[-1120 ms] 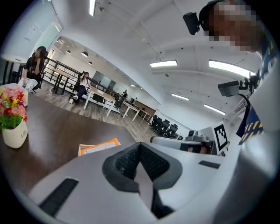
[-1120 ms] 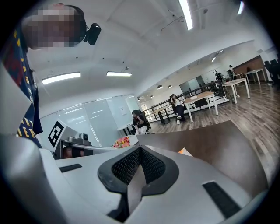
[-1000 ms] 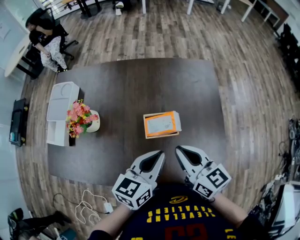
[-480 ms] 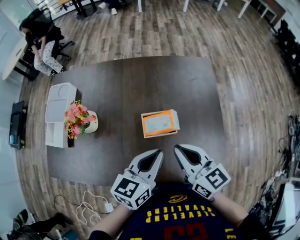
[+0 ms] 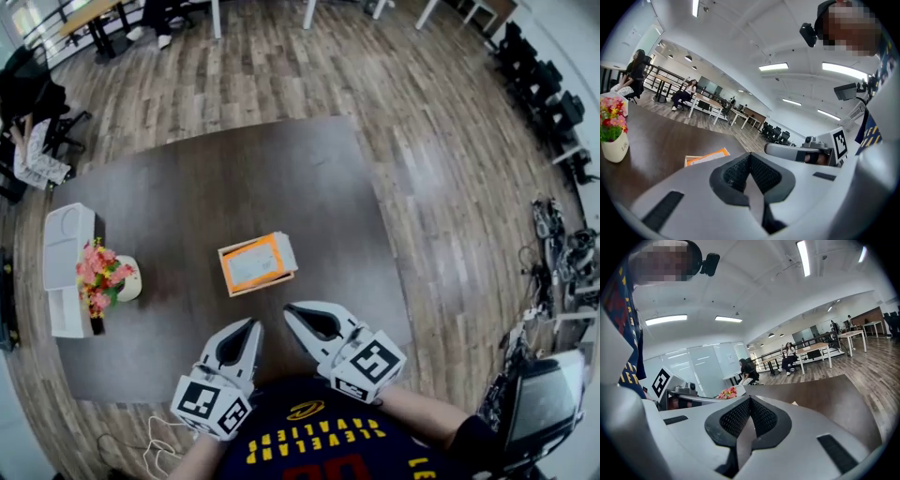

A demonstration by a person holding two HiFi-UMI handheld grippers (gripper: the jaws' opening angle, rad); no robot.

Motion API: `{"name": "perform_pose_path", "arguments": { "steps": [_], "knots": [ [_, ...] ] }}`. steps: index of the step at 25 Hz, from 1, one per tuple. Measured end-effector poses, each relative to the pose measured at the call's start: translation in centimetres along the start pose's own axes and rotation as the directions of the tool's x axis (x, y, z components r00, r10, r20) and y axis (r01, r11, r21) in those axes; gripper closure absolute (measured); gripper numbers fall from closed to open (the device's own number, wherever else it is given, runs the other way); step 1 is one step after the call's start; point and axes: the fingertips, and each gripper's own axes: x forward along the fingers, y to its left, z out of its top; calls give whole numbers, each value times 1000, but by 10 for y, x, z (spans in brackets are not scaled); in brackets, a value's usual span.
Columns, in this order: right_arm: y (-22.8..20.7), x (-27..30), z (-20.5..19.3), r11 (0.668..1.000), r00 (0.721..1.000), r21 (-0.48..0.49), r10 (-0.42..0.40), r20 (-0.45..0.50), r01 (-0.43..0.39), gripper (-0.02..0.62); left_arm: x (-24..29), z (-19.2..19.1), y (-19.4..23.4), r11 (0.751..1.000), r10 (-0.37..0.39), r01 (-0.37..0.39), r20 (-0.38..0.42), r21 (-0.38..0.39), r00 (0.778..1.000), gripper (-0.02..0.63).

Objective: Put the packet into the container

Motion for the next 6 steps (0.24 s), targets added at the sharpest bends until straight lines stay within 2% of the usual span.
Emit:
{"name": "perform_pose_path", "arguments": {
  "steps": [2,6],
  "knots": [
    [7,1,0,1000,1000,4,21,-16,-21,586,-8,1,1,1000,30,-30,-2,-9,1000,606],
    [7,-24,7,999,997,-3,47,-68,-47,586,-7,-3,-26,996,62,-61,6,-59,998,606]
  ]
}}
